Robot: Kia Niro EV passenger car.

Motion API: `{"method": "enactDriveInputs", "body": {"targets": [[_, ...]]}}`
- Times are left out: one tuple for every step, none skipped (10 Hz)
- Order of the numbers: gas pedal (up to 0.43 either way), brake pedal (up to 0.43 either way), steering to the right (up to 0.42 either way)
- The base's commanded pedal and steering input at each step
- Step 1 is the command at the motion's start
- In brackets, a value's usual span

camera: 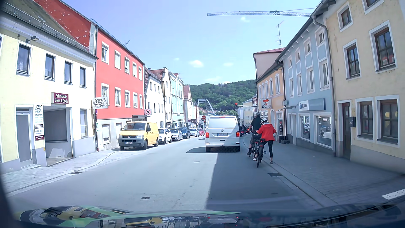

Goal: Follow the waypoints while adhering to traffic rules and regulations

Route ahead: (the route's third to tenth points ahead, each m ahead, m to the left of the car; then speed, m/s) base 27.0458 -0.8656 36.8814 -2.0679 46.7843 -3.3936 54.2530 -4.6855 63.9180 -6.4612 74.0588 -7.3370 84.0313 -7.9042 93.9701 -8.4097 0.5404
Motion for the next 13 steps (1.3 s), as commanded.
{"method": "enactDriveInputs", "body": {"targets": [[0.0, 0.14, -0.003], [0.0, 0.146, -0.003], [0.0, 0.146, -0.003], [0.0, 0.146, -0.003], [0.0, 0.146, -0.003], [0.0, 0.146, -0.003], [0.0, 0.146, -0.003], [0.0, 0.146, -0.003], [0.0, 0.152, -0.003], [0.0, 0.152, -0.003], [0.0, 0.152, -0.003], [0.0, 0.152, -0.003], [0.0, 0.152, -0.003]]}}
